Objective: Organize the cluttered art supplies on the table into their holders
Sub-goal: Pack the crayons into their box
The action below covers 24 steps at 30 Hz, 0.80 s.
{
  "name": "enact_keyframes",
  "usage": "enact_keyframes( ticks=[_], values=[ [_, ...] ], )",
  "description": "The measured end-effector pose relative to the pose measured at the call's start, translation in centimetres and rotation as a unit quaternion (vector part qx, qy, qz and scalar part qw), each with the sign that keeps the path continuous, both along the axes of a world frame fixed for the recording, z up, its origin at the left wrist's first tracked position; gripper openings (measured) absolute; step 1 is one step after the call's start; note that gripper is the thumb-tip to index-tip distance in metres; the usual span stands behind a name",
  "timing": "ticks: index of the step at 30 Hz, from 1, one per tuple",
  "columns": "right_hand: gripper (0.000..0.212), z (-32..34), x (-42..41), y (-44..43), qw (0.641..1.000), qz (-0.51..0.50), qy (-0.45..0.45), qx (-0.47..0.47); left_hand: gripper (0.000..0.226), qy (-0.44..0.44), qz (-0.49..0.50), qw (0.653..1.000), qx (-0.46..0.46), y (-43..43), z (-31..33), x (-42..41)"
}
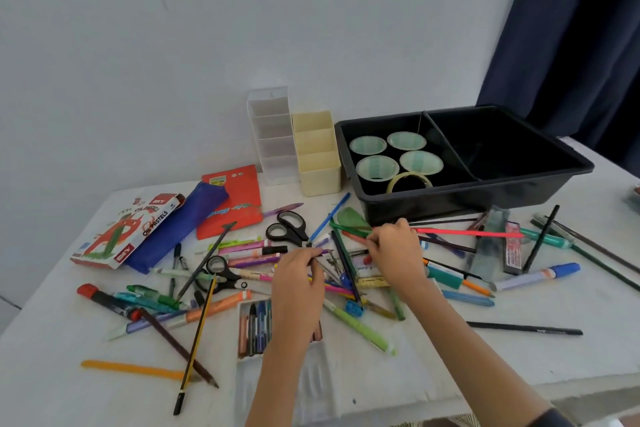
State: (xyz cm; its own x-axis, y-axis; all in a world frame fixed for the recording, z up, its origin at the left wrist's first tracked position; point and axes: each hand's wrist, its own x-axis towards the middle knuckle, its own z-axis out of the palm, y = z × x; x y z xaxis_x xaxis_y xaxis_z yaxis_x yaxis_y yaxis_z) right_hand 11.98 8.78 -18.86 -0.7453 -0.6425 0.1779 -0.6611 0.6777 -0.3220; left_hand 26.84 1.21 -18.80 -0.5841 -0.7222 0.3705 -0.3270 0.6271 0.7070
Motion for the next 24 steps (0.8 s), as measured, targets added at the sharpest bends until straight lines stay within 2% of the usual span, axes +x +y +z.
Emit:
enact_keyframes(
  ticks=[7,10,12,16,19,24],
  values=[
    [0.013,0.8,-0.6,-1.9,0.994,-0.017,0.033,0.102,0.028,-0.025,-0.002,1.000,0.015,0.5,-0.8,-2.1],
    [0.018,1.4,-0.3,-2.4,0.989,0.009,0.036,0.146,0.028,-0.030,-0.004,1.000,0.010,1.0,-1.0,-2.4],
    [0.019,1.4,-0.3,-2.6,0.989,0.014,0.019,0.144,0.027,-0.029,-0.004,1.000,0.008,1.2,-1.0,-2.4],
    [0.019,0.9,-0.5,-2.3,0.998,0.010,-0.010,0.054,0.027,-0.015,0.009,1.000,0.023,1.1,-0.7,-2.1],
    [0.018,0.9,-0.1,-1.4,0.996,0.015,-0.058,-0.064,0.026,0.004,0.021,0.999,0.040,1.1,-0.4,-2.5],
    [0.013,1.1,0.3,1.8,0.950,0.014,-0.181,-0.255,0.025,0.024,0.015,0.998,0.051,2.5,0.2,-4.4]
  ],
)
